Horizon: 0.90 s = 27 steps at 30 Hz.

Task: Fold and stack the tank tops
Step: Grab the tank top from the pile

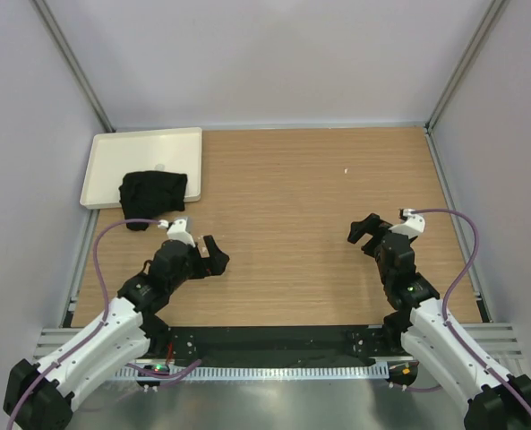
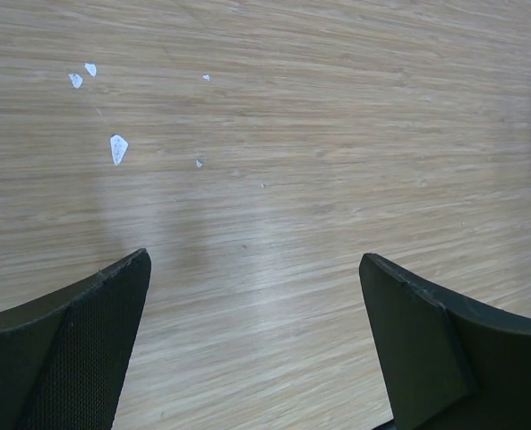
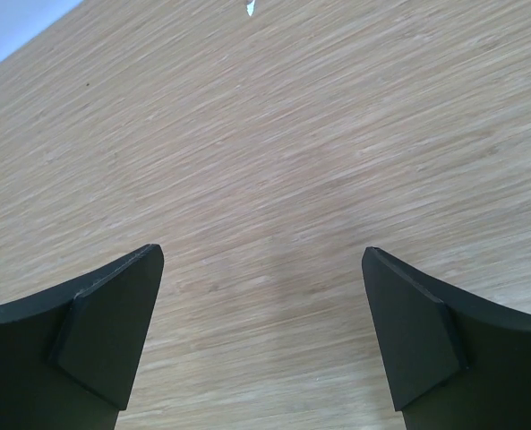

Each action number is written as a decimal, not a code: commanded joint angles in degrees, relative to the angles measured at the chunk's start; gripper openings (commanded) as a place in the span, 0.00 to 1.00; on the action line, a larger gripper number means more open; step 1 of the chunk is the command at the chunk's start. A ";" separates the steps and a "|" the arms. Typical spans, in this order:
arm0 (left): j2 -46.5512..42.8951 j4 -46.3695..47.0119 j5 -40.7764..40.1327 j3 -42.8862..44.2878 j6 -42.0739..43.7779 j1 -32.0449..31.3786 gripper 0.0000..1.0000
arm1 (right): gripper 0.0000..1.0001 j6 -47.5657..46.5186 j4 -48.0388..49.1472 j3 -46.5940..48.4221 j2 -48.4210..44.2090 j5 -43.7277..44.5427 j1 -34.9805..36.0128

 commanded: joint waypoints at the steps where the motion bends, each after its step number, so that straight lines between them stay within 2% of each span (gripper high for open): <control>1: 0.29 0.75 -1.78 0.75 0.07 -0.14 1.00 | 1.00 1.61 2.19 0.75 -0.42 2.10 0.07; 3: 0.82 0.14 -3.36 1.36 -0.63 -0.06 1.00 | 0.99 2.05 2.02 0.74 -0.60 2.19 0.07; 7: 3.54 -6.52 -12.03 5.75 -6.15 0.03 1.00 | 1.00 1.53 2.37 0.83 -0.42 1.49 0.07; 11: 9.77 -13.30 -21.00 16.26 -8.28 3.01 1.00 | 1.00 1.09 2.81 0.66 -0.42 0.35 -0.02; 14: 16.80 -17.61 -21.04 24.35 -8.89 10.64 1.00 | 1.00 0.65 3.16 0.39 -0.59 -0.62 0.07; 19: 28.31 -18.58 -15.94 34.91 -9.77 24.08 1.00 | 1.00 0.47 3.60 0.22 -0.68 -1.41 0.07; 21: 35.24 -19.20 -16.72 39.48 -9.69 26.12 1.00 | 1.00 0.38 3.69 0.22 -0.68 -1.50 0.07; 23: 37.10 -19.20 -17.86 42.21 -9.69 26.57 1.00 | 1.00 0.38 3.69 0.13 -0.51 -1.68 -0.02; 27: 47.46 -20.25 -19.19 48.28 -9.86 27.27 0.98 | 1.00 0.30 3.95 0.13 -0.16 -1.85 0.07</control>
